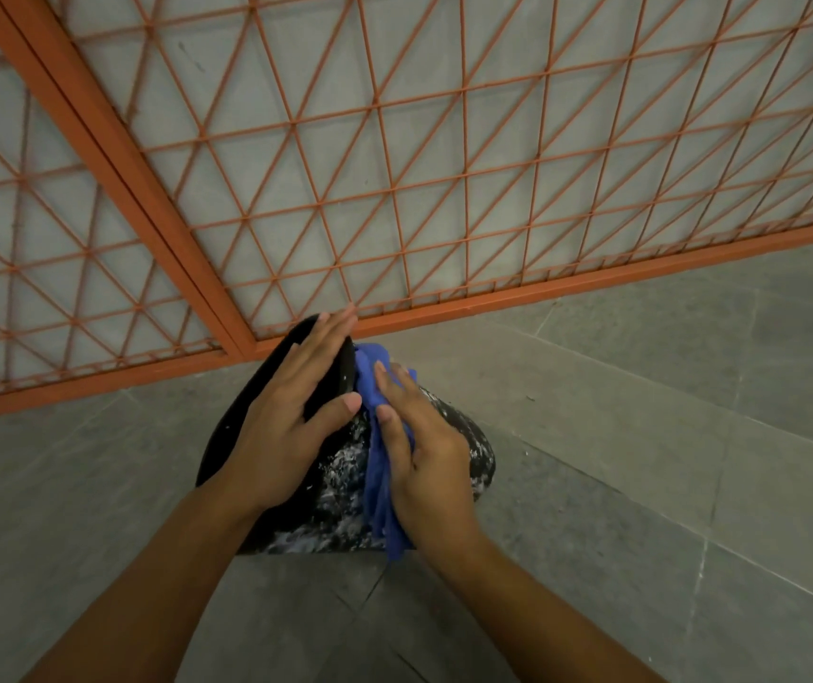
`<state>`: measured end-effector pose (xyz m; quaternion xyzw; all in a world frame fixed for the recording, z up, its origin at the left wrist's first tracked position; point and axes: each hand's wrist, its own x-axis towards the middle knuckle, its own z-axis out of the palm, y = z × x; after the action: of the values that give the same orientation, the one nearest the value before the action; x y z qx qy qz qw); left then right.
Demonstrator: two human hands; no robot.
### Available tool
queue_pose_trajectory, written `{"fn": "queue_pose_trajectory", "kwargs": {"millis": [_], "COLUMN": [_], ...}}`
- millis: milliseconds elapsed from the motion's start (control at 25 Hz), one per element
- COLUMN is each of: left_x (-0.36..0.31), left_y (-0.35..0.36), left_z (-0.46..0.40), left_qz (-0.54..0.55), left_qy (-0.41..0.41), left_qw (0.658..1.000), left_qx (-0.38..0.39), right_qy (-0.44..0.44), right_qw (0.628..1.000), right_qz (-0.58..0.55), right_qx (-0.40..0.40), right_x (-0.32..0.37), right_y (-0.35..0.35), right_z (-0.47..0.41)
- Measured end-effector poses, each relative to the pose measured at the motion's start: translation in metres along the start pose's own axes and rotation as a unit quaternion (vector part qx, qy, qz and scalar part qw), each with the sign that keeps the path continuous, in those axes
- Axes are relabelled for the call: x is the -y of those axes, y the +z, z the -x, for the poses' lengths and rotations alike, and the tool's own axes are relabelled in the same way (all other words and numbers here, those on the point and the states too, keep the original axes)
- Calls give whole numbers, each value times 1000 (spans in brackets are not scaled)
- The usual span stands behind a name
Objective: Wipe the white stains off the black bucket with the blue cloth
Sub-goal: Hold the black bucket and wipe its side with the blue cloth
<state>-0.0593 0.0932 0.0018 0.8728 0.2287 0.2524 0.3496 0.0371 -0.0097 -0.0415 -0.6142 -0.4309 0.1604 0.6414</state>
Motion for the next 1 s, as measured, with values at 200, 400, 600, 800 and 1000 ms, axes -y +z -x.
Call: {"fn": "queue_pose_trajectory", "kwargs": {"millis": [200,400,600,800,1000], "left_x": [1,6,8,2,1], "left_y": [1,-4,-4,0,2], "left_z": [5,-3,-2,-7,-8], "left_qz": [-3,31,35,29,51], "left_qy": [15,-15,-11,-20,-4], "left_qw": [1000,999,999,999,999], "left_qx": [6,-14,-18,0,12], "right_qy": [-23,8,-48,12,-61], "right_qw": [1000,1000,995,999,997], "right_qz": [9,15,80,45,46], "right_qx": [-18,11,26,-23,-4], "right_x": [3,-4,-8,-19,-13], "right_y": [10,3,13,0,3], "right_z": [32,1,25,10,6]}}
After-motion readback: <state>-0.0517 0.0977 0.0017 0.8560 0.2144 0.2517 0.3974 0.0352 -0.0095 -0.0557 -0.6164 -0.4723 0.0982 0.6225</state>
